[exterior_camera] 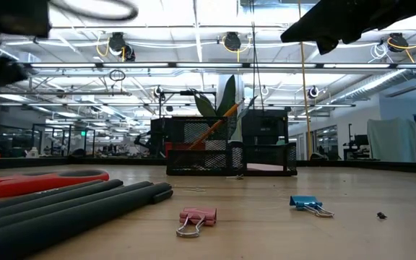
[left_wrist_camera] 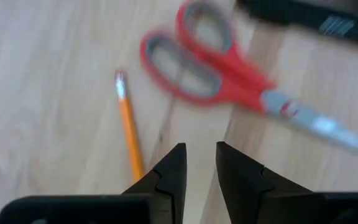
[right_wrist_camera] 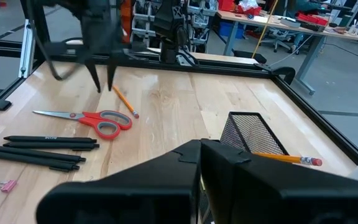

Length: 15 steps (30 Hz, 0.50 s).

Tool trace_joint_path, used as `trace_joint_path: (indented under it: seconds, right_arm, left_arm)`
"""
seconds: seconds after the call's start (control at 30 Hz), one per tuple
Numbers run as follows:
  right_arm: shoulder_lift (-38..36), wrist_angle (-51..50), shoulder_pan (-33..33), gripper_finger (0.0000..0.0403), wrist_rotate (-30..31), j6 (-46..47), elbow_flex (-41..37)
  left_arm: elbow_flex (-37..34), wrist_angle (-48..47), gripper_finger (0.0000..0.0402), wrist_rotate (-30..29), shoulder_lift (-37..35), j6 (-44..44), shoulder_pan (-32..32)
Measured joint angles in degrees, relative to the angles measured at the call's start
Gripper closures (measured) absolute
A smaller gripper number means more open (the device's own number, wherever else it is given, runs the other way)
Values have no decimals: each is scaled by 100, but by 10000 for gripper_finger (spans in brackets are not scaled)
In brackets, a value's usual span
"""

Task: Pick and place office supplies into organizer
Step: Put the orange pencil into the black desk organizer

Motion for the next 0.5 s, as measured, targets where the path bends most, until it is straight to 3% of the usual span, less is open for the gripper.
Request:
trace_joint_path:
  seconds: [0.2, 0.33, 0.5]
  right_arm:
    - [0, 0, 0, 399, 2, 0, 0]
    - [0, 2, 0, 399, 2, 0, 0]
    - [0, 9, 0, 399, 2, 0, 0]
  left_arm:
    - [384, -415, 311, -702, -6, -69, 151]
    - [393, -527, 311, -584, 12, -221, 482]
    - [393, -522, 307, -458, 19, 431, 709]
